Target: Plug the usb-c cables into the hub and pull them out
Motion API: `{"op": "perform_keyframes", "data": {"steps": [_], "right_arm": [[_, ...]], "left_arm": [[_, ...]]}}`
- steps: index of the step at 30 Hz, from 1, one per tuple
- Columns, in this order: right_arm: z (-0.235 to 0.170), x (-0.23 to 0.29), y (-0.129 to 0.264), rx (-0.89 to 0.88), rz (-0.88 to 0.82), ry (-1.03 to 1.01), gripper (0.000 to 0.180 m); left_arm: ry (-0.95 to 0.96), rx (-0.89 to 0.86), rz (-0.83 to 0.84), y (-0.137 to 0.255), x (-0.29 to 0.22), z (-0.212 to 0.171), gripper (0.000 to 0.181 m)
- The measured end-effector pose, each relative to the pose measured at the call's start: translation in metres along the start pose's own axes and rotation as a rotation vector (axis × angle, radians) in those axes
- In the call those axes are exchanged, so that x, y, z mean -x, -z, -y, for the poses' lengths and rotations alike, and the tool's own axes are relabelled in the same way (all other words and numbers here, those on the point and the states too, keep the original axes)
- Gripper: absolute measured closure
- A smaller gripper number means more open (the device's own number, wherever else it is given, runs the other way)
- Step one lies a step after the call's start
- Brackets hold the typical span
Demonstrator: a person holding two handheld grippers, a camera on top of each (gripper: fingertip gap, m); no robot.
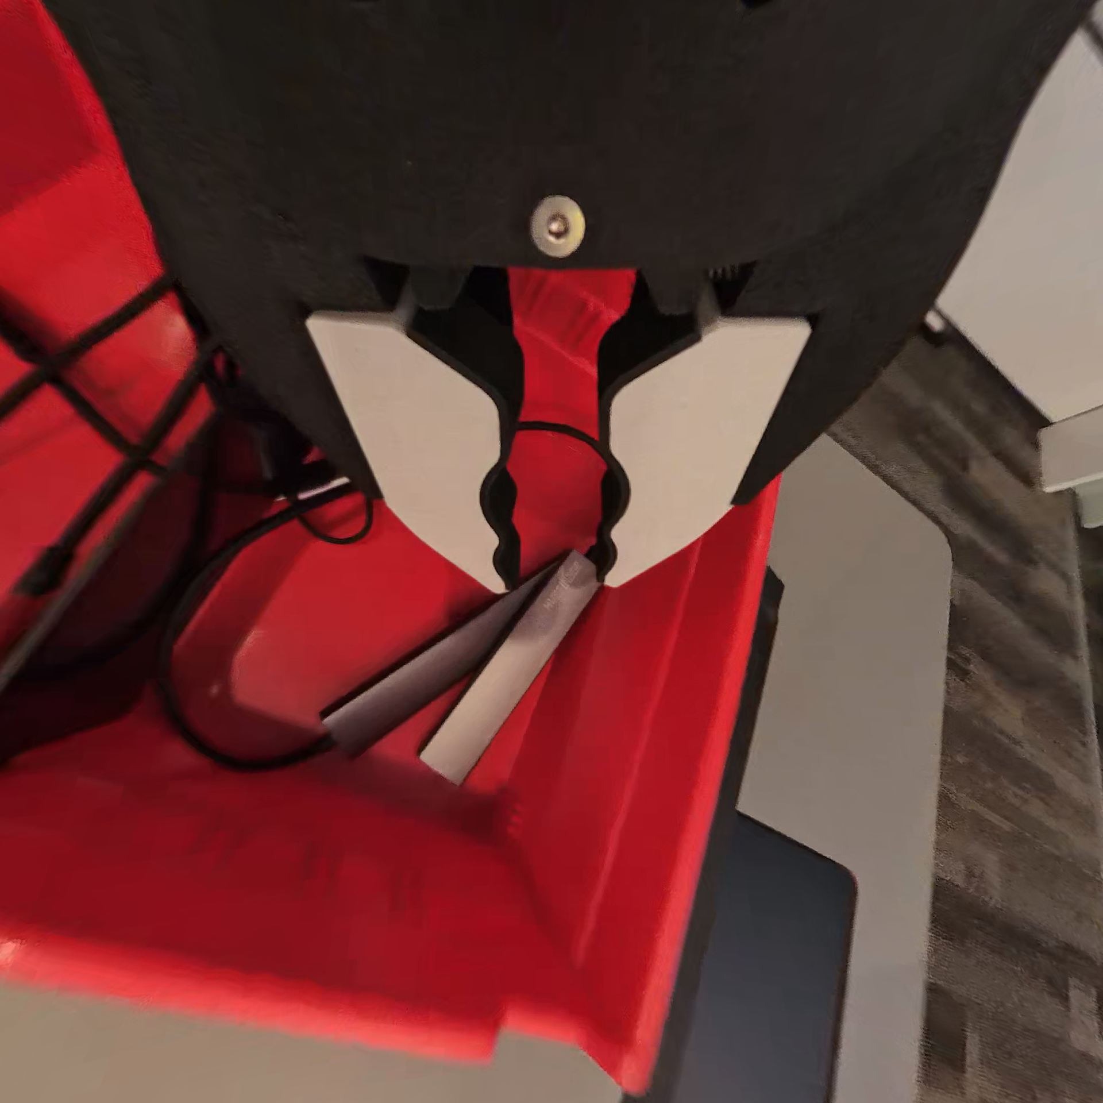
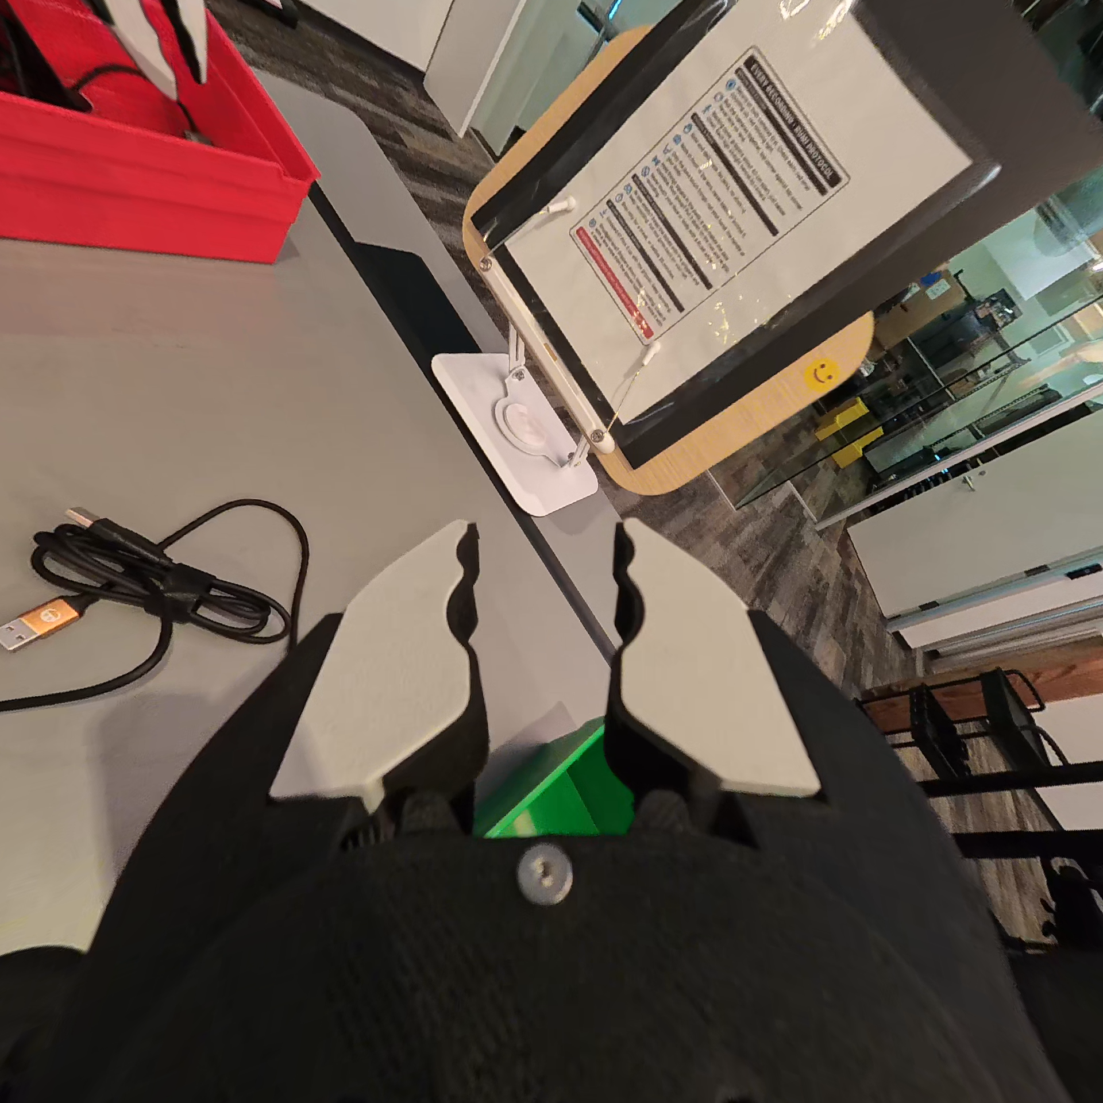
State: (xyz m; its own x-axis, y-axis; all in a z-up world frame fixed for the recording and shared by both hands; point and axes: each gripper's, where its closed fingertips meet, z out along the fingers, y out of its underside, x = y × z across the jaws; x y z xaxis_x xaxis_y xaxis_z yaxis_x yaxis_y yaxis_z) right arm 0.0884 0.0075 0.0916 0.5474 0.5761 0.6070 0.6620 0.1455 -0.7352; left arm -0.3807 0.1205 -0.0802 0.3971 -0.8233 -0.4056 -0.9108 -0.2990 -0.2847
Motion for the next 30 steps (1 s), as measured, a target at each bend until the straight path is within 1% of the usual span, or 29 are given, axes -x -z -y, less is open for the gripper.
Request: {"op": "perform_keyframes", "data": {"steps": [3, 5, 6, 7, 10, 12, 13, 18, 21, 25, 29, 30], "right_arm": [[-0.006, 0.000, -0.006, 0.034, -0.001, 0.006, 0.135], [-0.010, 0.000, -0.011, 0.057, -0.003, 0.009, 0.135], [-0.013, 0.001, -0.013, 0.071, -0.002, 0.013, 0.135], [-0.015, 0.001, -0.015, 0.085, 0.000, 0.016, 0.135], [-0.022, 0.003, -0.021, 0.122, 0.003, 0.030, 0.135], [-0.026, 0.003, -0.024, 0.142, 0.003, 0.033, 0.135], [-0.027, 0.004, -0.026, 0.151, 0.005, 0.036, 0.135], [-0.032, 0.011, -0.034, 0.186, 0.025, 0.067, 0.135], [-0.033, 0.013, -0.037, 0.192, 0.031, 0.071, 0.135], [-0.036, 0.011, -0.037, 0.201, 0.028, 0.070, 0.135], [-0.035, 0.011, -0.035, 0.197, 0.027, 0.071, 0.136], [-0.034, 0.011, -0.035, 0.194, 0.027, 0.073, 0.136]], "left_arm": [[-0.135, 0.063, -0.023, -0.024, -0.009, -0.006, 0.154], [-0.200, 0.096, -0.084, -0.034, -0.017, -0.009, 0.150], [-0.226, 0.104, -0.118, -0.038, -0.021, -0.010, 0.137], [-0.255, 0.109, -0.132, -0.041, -0.021, -0.010, 0.131], [-0.339, 0.134, -0.144, -0.049, -0.017, -0.015, 0.127], [-0.354, 0.146, -0.177, -0.054, -0.018, -0.018, 0.128], [-0.366, 0.153, -0.188, -0.056, -0.018, -0.019, 0.131], [-0.379, 0.140, -0.197, -0.063, -0.018, -0.020, 0.141], [-0.379, 0.173, -0.189, -0.062, -0.017, -0.024, 0.143], [-0.369, 0.222, -0.201, -0.054, -0.014, -0.035, 0.157], [-0.323, 0.238, -0.232, -0.054, -0.017, -0.043, 0.156], [-0.328, 0.247, -0.222, -0.056, -0.016, -0.045, 0.152]]}}
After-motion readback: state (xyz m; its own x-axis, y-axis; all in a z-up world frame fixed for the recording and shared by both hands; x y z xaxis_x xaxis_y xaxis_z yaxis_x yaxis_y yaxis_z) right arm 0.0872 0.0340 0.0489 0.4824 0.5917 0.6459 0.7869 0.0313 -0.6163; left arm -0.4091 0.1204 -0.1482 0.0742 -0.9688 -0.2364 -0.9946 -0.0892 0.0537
